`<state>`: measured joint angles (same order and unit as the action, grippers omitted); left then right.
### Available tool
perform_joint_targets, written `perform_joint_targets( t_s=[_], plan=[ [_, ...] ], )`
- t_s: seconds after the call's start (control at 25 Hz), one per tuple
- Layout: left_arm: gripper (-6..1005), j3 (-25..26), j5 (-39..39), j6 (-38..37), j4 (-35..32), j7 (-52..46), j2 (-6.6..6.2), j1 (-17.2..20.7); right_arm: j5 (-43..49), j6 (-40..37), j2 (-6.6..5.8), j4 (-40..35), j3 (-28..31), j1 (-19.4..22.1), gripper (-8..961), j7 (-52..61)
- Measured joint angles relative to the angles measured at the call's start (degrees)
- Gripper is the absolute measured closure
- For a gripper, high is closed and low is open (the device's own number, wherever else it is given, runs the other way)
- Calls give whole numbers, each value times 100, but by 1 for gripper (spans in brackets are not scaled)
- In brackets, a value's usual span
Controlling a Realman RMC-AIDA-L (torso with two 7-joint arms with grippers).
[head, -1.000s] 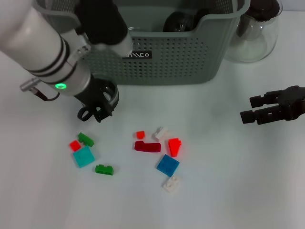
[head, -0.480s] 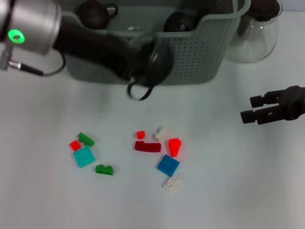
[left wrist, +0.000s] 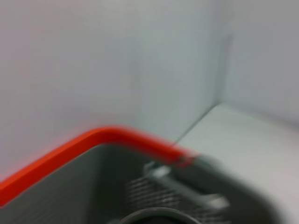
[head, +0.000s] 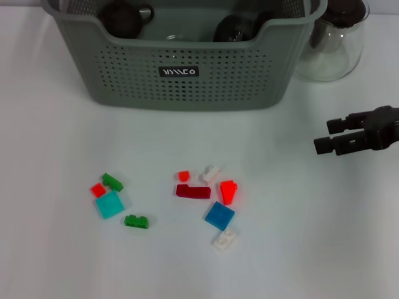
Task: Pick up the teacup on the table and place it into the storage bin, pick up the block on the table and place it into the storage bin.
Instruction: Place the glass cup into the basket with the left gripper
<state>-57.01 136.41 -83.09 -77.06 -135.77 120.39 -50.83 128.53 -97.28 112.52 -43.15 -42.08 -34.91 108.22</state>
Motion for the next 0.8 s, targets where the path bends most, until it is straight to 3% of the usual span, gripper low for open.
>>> perform_joint_targets(
  t_s=[0.2,0.48,0.8],
  plan=[
    [901,-77,1437,1121,1378,-279,1,-726,3,25,1,0,-1,-50,38,-4],
    [888,-620,2599,2259,2610,-995,85,-1257,6,163,45,6,-24,-59,38,-65],
    [874,-1232,2717,3178,3455,-1374,111,-1468,15,237,94,9,-75,-37,38,-81]
  ],
)
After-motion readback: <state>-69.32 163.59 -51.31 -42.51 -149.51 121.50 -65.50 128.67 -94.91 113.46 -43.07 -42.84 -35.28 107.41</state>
